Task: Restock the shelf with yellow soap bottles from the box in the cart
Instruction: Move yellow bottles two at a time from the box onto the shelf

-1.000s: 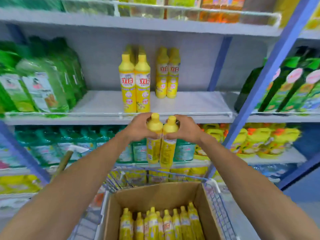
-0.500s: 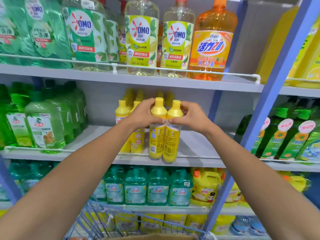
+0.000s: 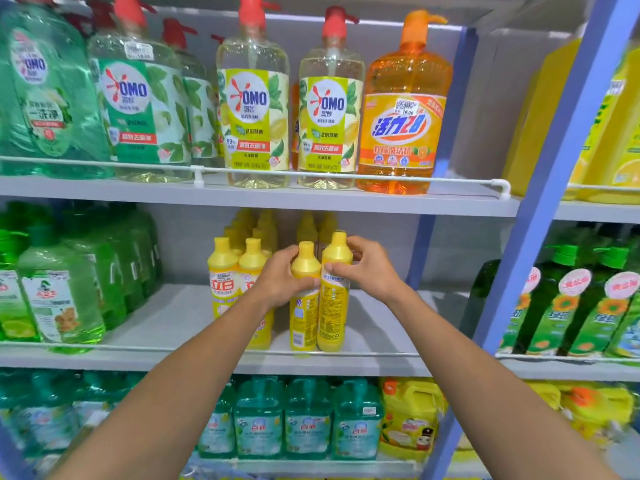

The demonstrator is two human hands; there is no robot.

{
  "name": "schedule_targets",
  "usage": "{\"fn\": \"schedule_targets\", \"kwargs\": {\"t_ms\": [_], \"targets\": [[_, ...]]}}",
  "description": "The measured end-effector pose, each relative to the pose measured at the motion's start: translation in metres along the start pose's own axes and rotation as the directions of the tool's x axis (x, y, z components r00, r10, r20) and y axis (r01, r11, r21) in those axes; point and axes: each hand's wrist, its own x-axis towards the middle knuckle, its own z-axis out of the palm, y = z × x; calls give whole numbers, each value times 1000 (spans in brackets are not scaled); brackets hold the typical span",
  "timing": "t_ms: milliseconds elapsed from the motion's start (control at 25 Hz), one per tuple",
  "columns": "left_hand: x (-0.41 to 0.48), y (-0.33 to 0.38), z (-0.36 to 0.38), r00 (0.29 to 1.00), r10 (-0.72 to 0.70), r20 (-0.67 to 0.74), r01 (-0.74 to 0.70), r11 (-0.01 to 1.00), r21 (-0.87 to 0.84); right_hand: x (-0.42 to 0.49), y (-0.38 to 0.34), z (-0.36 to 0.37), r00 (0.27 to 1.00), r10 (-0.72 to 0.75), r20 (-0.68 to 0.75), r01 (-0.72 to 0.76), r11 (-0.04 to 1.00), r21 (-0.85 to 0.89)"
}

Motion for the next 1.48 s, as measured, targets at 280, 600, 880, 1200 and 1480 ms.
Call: {"fn": "schedule_targets", "kwargs": {"t_ms": [280, 600, 880, 1200, 1480], "targets": [[-15, -12, 12, 994, -44, -96, 32, 992, -119, -19, 29, 27, 995, 78, -63, -70, 992, 108], [-38, -40, 25, 993, -105, -46, 88, 954, -286, -36, 45, 55, 968, 144, -207, -83, 957, 279], [-35, -37, 32, 989, -87, -121, 59, 973, -223, -32, 55, 43, 984, 104, -143, -76, 978, 194], [-42, -45, 42, 986, -114, -122, 79, 963, -257, -45, 51, 48, 977, 176, -119, -129, 936, 326], [-50, -54, 34, 987, -156, -36, 145, 965, -217, -42, 60, 49, 967, 223, -125, -173, 931, 320]]}}
